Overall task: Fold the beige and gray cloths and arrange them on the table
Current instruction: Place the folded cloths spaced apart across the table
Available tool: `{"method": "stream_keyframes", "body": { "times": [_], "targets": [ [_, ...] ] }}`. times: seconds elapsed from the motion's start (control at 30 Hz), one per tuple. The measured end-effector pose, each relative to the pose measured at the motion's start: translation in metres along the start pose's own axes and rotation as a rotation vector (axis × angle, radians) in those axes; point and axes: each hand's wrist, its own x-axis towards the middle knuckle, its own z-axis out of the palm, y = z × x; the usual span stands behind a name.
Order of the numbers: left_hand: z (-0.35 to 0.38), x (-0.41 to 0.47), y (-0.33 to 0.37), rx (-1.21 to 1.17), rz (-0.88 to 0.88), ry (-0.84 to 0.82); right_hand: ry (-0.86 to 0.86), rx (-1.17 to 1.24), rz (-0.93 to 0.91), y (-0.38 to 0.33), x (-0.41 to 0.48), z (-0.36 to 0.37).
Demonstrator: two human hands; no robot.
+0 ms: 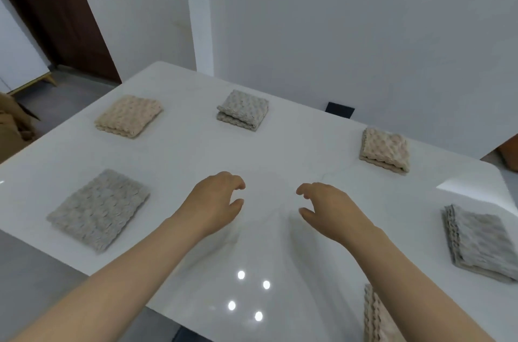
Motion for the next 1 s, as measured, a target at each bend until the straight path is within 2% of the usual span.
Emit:
{"method": "stream_keyframes", "body": {
  "times": [0.23, 0.53, 0.8, 1.0],
  "targets": [
    [-0.043, -0.027, 0.052, 0.007, -0.05, -0.113, -0.147, 0.0, -0.007, -0.001, -0.043, -0.061],
    [-0.033, -0.071, 0.063, 0.002, -0.156, -0.192, -0.231, 0.062, -0.021, -0.011, -0.071, -0.057],
    [-0.026, -0.092, 0.028, -0.036, -0.205, -0.225, -0.278, 0.194, 0.03, -0.036, -0.077, -0.034],
    [-0.046, -0.095, -0.036, -0.064, -0.207, -0.237, -0.297, 0.229, 0.081, -0.093, -0.053, -0.016]
  ]
}}
